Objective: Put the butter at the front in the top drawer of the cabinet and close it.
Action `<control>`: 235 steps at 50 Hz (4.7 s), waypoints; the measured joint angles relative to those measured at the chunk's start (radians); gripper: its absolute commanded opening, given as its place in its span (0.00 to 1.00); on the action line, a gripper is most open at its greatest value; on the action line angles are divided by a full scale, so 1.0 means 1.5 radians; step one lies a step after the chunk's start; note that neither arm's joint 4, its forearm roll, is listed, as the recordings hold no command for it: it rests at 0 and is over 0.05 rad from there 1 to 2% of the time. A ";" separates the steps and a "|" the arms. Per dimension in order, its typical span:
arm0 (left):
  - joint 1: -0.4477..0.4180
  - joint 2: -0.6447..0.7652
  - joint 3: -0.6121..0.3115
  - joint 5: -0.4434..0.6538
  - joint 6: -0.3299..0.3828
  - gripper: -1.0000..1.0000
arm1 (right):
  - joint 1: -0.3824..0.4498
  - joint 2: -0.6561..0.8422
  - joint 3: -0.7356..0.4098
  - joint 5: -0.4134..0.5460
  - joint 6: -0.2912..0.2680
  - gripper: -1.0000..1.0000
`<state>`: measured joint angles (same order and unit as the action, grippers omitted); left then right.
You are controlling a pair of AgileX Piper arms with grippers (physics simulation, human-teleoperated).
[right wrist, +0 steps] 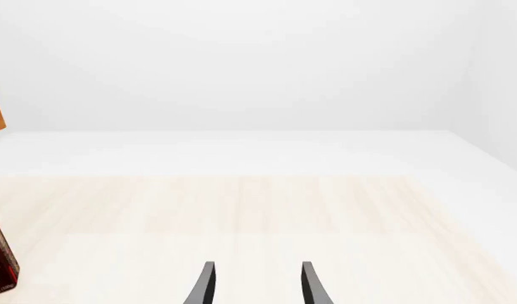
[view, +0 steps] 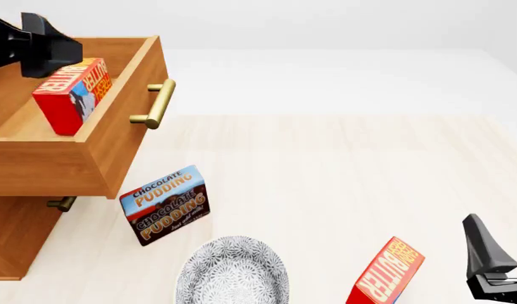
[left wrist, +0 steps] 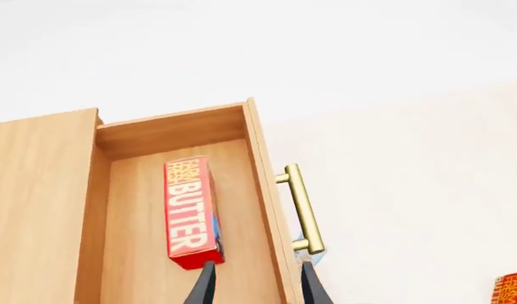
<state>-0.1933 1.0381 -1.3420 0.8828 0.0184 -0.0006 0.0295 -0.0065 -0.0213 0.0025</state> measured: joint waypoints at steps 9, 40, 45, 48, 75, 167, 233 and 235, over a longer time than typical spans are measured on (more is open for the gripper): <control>-0.055 0.035 -0.021 -0.017 0.004 1.00 | 0.000 0.000 0.000 0.000 0.000 1.00; -0.194 0.148 -0.046 -0.121 -0.015 1.00 | 0.000 0.000 0.000 0.000 0.000 1.00; -0.206 0.164 -0.041 -0.146 -0.020 1.00 | 0.000 0.000 0.000 0.000 0.000 1.00; -0.215 0.177 -0.037 -0.164 -0.026 1.00 | 0.000 0.000 0.000 0.000 0.000 1.00; -0.277 0.294 0.004 -0.309 -0.079 1.00 | 0.000 0.000 0.000 0.000 0.000 1.00; -0.150 0.433 0.068 -0.429 -0.109 1.00 | 0.000 0.000 0.000 0.000 0.000 1.00; 0.009 0.374 0.131 -0.417 -0.089 1.00 | 0.000 0.000 0.000 0.000 0.000 1.00; 0.013 0.374 0.132 -0.417 -0.088 1.00 | 0.000 0.000 0.000 0.000 0.000 1.00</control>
<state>-0.1732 1.5985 -1.1440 0.2578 -0.1143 -0.0007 0.0296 -0.0065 -0.0213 0.0024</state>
